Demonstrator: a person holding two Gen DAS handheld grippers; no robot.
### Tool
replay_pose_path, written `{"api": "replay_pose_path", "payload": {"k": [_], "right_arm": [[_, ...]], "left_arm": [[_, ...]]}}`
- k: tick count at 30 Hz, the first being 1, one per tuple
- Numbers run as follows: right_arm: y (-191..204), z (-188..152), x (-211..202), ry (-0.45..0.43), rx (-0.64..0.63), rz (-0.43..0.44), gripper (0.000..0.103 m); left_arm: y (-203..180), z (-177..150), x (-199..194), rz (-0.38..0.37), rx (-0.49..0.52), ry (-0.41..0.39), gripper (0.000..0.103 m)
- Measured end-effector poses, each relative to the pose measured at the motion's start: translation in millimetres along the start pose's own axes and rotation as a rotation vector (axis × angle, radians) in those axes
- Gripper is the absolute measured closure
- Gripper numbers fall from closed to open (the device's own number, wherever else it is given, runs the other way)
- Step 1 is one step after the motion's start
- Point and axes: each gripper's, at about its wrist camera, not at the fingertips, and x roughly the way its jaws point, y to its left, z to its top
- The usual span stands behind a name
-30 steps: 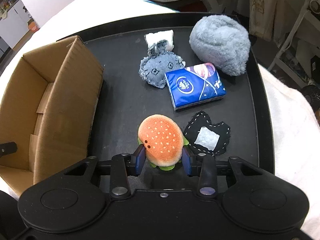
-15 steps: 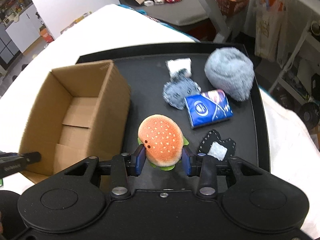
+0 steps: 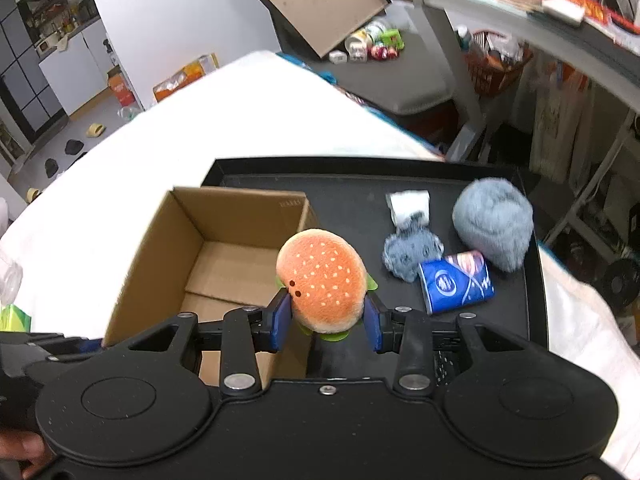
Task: Organize soft objects
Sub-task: 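Carry the hamburger with the right tool over the box and release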
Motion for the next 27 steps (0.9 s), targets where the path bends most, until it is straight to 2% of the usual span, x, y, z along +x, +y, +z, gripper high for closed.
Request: {"api": "replay_pose_path", "payload": {"k": [3, 6, 15, 22, 27], "right_arm": [[10, 4, -2, -0.002, -0.021, 0.012, 0.066], [22, 8, 1, -0.001, -0.057, 0.011, 0.065], [56, 9, 15, 0.016, -0.178, 0.014, 0.065], [76, 15, 25, 0.02, -0.251, 0.048, 0.065], [88, 23, 31, 0.005, -0.262, 0.103, 0.064]], "left_arm": [[0, 0, 3, 0.005, -0.005, 0.003, 0.092], [-5, 0, 2, 0.024, 0.025, -0.008, 0.092], [-6, 3, 2, 0.033, 0.019, -0.003, 0.092], [-2, 6, 3, 0.015, -0.002, 0.006, 0.092], [8, 9, 4, -0.018, -0.047, 0.022, 0.092]]}}
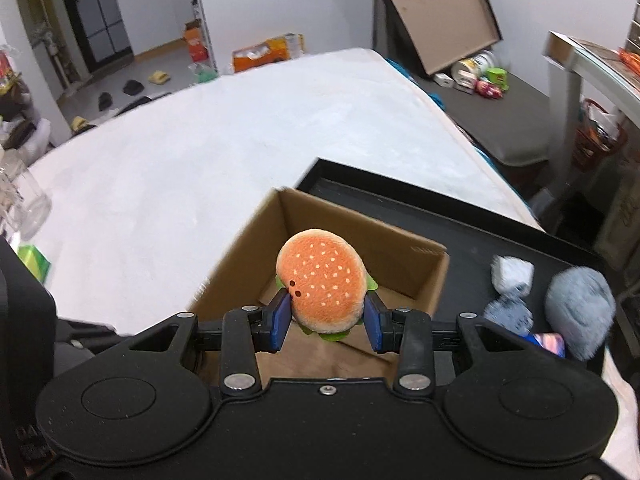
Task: Organize soft objects
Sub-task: 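Carry the hamburger with the right tool over the box and release, then move the right tool to the grey fluffy ball and close on it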
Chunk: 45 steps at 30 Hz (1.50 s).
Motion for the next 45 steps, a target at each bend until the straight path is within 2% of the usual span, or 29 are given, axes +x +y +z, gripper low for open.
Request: {"api": "replay_pose_path", "payload": {"k": [1, 3, 4, 9, 15, 23, 26, 28, 31, 36, 45], "right_arm": [[1, 2, 1, -0.007, 0.005, 0.011, 0.061], [0, 5, 4, -0.011, 0.02, 0.017, 0.037], [-1, 5, 5, -0.008, 0.024, 0.018, 0.035], [-13, -1, 5, 0.016, 0.072, 0.034, 0.035], [-29, -10, -11, 0.001, 0.096, 0.027, 0.035], [-55, -24, -26, -0.009, 0.125, -0.019, 0.035], [-67, -30, -29, -0.016, 0.143, -0.033, 0.035], [-74, -32, -30, -0.018, 0.152, -0.042, 0.034], [-87, -35, -29, -0.021, 0.159, -0.056, 0.032], [-111, -36, -28, -0.041, 0.172, -0.083, 0.027], [-161, -39, -13, -0.054, 0.2, -0.131, 0.025]], "left_arm": [[1, 0, 0, -0.001, -0.004, 0.002, 0.092], [2, 2, 0, -0.003, -0.011, 0.005, 0.092], [3, 2, 0, -0.004, -0.013, 0.007, 0.092], [1, 2, 0, 0.005, -0.008, 0.008, 0.092], [-7, 4, -2, 0.032, 0.014, 0.008, 0.091], [-17, 4, -8, 0.075, 0.041, -0.007, 0.088], [-19, 6, -8, 0.096, 0.045, -0.004, 0.08], [-19, 6, -9, 0.11, 0.044, -0.003, 0.069], [-19, 7, -10, 0.115, 0.039, -0.008, 0.06], [-26, 10, -6, 0.141, 0.061, 0.001, 0.053], [-35, 13, -1, 0.197, 0.082, 0.009, 0.049]]}}
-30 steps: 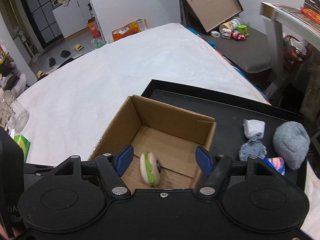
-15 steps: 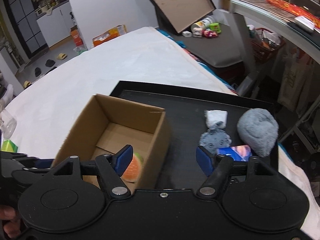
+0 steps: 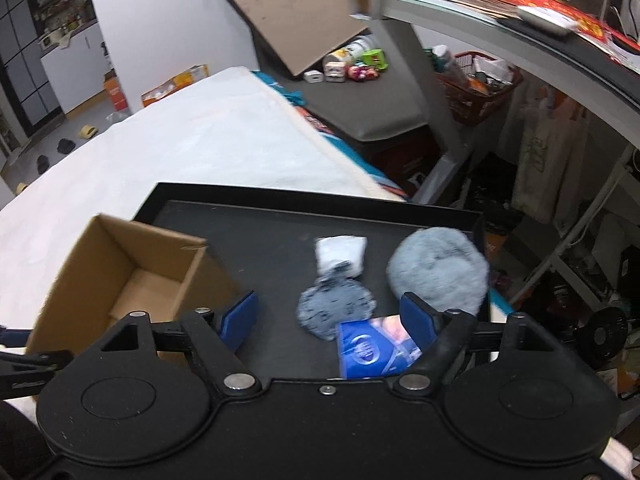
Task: Organize soft objects
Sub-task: 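Move the right tool to the grey fluffy ball and close on it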
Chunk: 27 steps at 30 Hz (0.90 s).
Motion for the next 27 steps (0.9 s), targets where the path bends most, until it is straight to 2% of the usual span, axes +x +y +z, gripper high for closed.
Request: {"api": "replay_pose_path", "payload": {"k": [3, 11, 16, 21, 27], "right_arm": [[-12, 3, 5, -0.007, -0.006, -0.01, 0.02], [-36, -6, 24, -0.016, -0.002, -0.009, 0.019], [-38, -12, 37, -0.014, -0.081, -0.068, 0.018], [-46, -12, 47, -0.009, -0.074, -0.093, 0.017], [-46, -14, 59, -0.021, -0.128, -0.145, 0.017]], "left_arm": [[-1, 3, 3, 0.022, -0.007, 0.01, 0.049], [-5, 9, 9, 0.075, -0.002, 0.02, 0.048], [-5, 10, 16, 0.1, -0.018, 0.03, 0.047], [-5, 12, 22, 0.119, -0.032, 0.041, 0.047], [-12, 14, 24, 0.128, -0.023, 0.039, 0.047]]}}
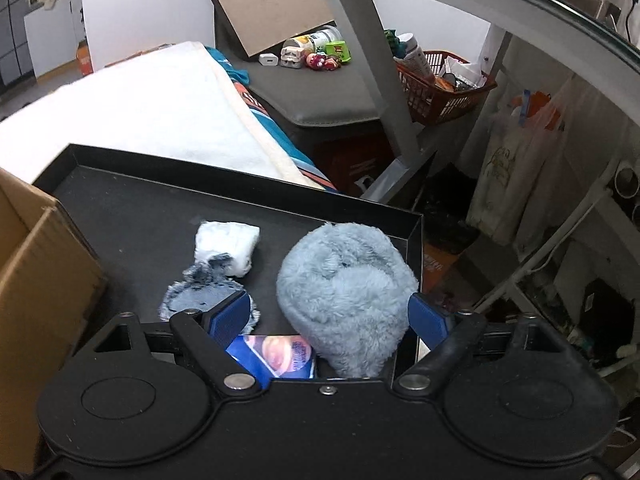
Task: Organize soft objects
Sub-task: 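Move the right tool to the grey fluffy ball and close on it, then carry the grey ball with the right tool into the box and release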
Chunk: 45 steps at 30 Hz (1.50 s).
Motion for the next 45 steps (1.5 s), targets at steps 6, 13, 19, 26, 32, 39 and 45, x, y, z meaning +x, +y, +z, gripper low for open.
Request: {"api": "replay_pose_path", "payload": {"k": [6, 13, 19, 26, 32, 39, 45], "right_arm": [[1, -2, 9, -0.018, -0.024, -0.02, 0.032], [-5, -2, 3, -0.03, -0.032, -0.024, 0.053], [-5, -3, -16, -0.025, -0.018, -0.007, 0.059], [-1, 0, -41, -0.037, -0.003, 0.008, 0.059], [15, 5, -58, -0.049, -0.025, 0.016, 0.059], [51, 16, -84, -0.08, -0.083, 0.059, 0.059], [81, 31, -99, -0.111, -0.139, 0.088, 0.059]], "left_arm": [[-6, -3, -5, -0.004, 0.013, -0.007, 0.047], [-6, -8, -14, -0.009, 0.015, -0.016, 0.047], [-3, -11, -22, -0.026, 0.003, -0.029, 0.047], [4, -16, -24, -0.055, -0.013, -0.034, 0.047], [11, -17, -29, -0.085, -0.019, -0.052, 0.047], [27, -21, -29, -0.128, -0.05, -0.076, 0.047], [39, -26, -28, -0.184, -0.076, -0.087, 0.05]]}}
